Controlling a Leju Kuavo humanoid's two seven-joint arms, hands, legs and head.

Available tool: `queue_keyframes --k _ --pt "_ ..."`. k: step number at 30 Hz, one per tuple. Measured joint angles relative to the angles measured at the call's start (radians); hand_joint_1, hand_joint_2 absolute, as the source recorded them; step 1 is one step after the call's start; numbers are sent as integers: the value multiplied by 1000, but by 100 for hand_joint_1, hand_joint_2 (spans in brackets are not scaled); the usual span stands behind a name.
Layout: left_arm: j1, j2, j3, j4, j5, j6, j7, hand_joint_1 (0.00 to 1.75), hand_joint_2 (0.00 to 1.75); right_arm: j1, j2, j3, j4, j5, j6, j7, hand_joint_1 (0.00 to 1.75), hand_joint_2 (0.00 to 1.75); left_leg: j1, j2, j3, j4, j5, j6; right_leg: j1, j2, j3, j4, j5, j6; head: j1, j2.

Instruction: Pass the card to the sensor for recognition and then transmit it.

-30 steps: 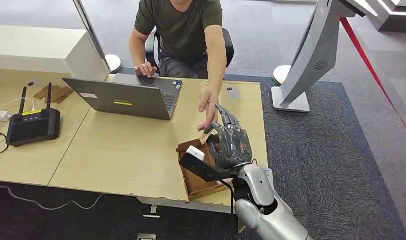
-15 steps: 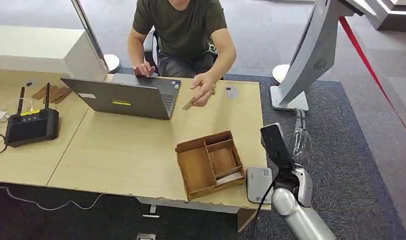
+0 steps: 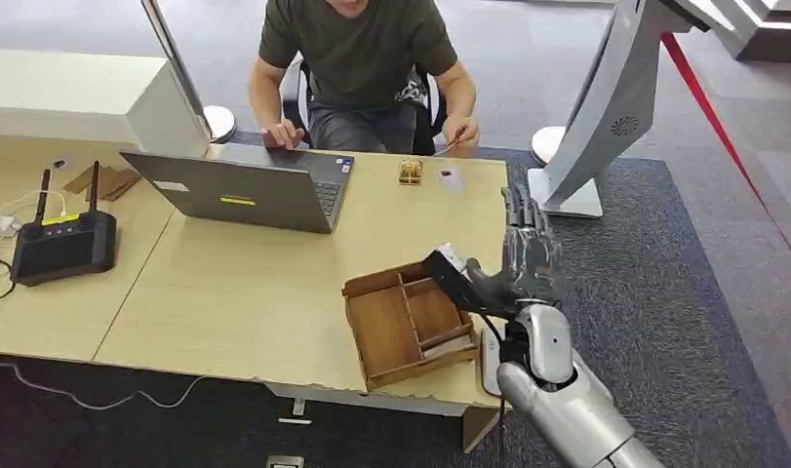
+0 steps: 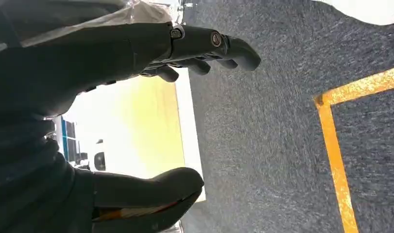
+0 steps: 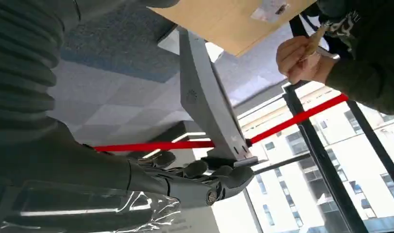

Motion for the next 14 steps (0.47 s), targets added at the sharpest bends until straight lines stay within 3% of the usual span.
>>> queue_keyframes --k 5,14 --pt "-2 -1 -4 0 -2 -4 3 0 175 1 3 11 0 -99 -26 -25 0 175 0 0 0 0 0 0 0 0 0 0 0 0 0 0" --pt "-5 -3 -5 0 -3 -3 3 0 175 1 3 25 0 -107 -28 -28 0 175 0 0 0 0 0 0 0 0 0 0 0 0 0 0"
